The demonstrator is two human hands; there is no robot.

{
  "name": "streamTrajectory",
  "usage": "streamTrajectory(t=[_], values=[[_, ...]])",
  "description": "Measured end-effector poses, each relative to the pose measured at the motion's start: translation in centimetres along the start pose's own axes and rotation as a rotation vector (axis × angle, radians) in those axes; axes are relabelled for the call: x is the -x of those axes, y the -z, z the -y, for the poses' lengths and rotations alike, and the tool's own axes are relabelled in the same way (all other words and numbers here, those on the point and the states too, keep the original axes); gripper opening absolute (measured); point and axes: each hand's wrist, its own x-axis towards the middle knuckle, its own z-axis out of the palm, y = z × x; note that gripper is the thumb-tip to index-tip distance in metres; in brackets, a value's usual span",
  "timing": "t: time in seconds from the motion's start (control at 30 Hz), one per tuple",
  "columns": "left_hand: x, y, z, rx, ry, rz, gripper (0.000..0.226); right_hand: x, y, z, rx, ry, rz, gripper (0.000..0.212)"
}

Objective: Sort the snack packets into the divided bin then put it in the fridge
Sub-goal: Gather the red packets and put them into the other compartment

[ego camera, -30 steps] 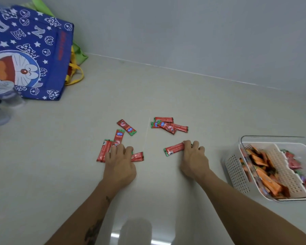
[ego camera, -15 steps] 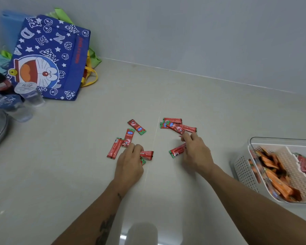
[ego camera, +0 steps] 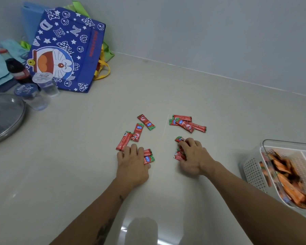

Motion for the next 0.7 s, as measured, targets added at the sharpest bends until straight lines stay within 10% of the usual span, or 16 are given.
streamTrajectory(t=[0.33,0.7], values=[[-0.4,0.6,0.1,0.068,-0.057,-0.1,0.03,1.9,-1.5,2.3,0.082,-0.129,-0.062,0.056],[-5.2,2.9,4.3,0.361,0.324,-0.008,0.038,1.4,-0.9,2.8,0.01,-0.061,-0.1,0.032]])
